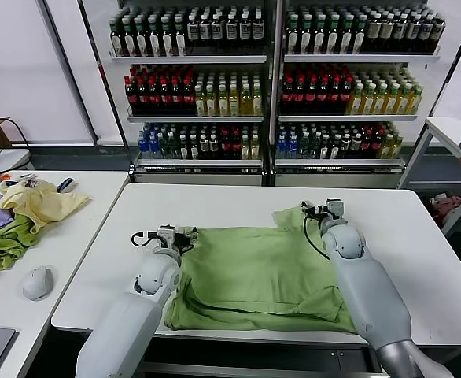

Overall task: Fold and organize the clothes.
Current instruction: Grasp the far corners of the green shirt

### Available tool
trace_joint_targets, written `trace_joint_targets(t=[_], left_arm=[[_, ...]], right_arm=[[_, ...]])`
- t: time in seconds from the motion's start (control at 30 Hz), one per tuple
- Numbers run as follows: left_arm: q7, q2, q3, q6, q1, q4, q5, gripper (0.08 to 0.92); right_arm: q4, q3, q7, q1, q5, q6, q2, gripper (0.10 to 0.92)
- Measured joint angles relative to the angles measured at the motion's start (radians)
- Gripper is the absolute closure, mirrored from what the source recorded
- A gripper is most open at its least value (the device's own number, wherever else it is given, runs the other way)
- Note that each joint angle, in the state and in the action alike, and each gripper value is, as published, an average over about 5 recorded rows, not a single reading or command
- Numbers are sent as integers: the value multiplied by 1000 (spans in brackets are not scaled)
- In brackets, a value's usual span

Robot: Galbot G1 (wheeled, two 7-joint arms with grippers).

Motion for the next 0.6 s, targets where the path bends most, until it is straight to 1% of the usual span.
trace_joint_targets(t=[0.1,0.17,0.37,0.6], left_arm=[[2,-4,8,0,-10,17,-16,204],[4,-5,12,-2,-14,24,-27,251],[12,-2,20,-3,-17,34,-49,423],[21,9,20,-4,-6,29,-71,623]], right_arm=[[-43,-7,-8,18,-1,2,7,250],[-66,-11,-15,27,1,2,11,309],[-114,-13,-28,48,23,-13,18,482],[-131,-15,-46,50,65,-28,14,681]])
